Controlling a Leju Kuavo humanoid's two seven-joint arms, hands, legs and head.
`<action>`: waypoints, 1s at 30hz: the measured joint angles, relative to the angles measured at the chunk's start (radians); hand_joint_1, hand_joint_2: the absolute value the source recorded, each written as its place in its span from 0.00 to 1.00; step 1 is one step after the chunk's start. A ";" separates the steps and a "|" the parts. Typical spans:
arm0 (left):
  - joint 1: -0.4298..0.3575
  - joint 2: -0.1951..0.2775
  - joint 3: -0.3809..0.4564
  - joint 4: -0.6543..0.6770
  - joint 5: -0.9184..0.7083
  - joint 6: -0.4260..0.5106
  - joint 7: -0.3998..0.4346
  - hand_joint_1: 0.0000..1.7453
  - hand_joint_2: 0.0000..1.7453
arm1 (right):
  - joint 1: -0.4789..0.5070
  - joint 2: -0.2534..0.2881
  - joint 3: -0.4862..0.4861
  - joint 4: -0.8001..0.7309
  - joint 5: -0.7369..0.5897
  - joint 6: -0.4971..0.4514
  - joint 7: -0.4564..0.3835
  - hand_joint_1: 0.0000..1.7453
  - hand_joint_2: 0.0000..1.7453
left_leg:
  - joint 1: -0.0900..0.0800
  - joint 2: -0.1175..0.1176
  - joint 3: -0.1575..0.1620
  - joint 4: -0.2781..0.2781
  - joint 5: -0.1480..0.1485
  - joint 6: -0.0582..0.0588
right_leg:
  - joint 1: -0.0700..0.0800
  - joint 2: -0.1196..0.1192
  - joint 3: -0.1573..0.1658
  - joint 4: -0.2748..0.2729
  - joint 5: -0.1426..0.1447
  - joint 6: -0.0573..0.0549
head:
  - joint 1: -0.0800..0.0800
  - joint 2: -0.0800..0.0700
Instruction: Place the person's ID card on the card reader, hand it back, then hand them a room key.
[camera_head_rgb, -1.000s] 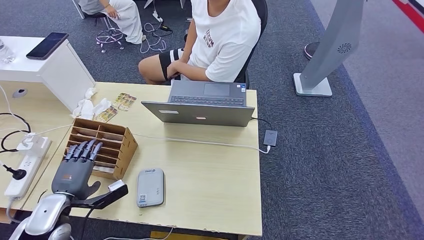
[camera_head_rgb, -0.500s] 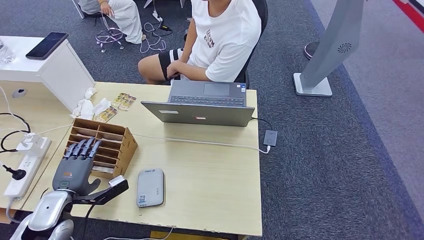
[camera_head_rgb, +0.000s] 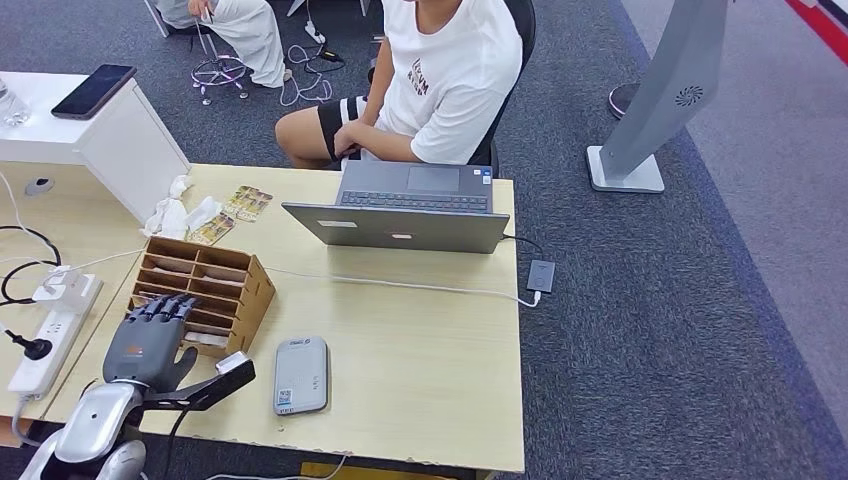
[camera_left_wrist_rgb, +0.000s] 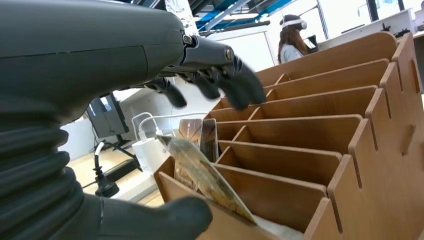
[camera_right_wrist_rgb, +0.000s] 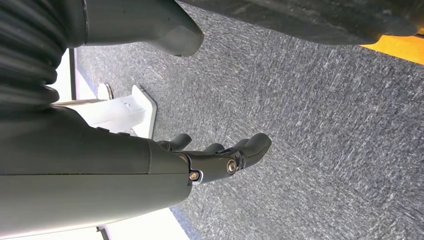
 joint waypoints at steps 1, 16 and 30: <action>0.002 0.000 0.000 0.000 0.003 -0.003 0.000 1.00 1.00 | 0.000 0.000 0.000 0.000 0.000 0.000 0.001 0.00 1.00 | 0.000 0.000 0.000 0.000 0.000 0.000 | 0.000 0.000 0.000 0.000 0.000 0.000 | 0.000 0.000; 0.019 0.000 0.002 -0.010 0.022 -0.012 0.000 1.00 1.00 | 0.000 0.000 0.000 -0.001 0.002 0.000 0.001 0.00 1.00 | 0.000 0.000 0.000 0.000 0.000 0.000 | 0.000 0.000 0.000 0.000 0.000 0.000 | 0.000 0.000; 0.095 0.010 -0.014 -0.186 0.011 0.034 -0.020 1.00 1.00 | 0.004 0.006 -0.026 -0.008 -0.008 -0.001 -0.004 0.00 1.00 | 0.000 0.000 0.000 0.000 0.000 0.000 | 0.000 0.000 0.000 0.000 0.000 0.000 | 0.000 0.000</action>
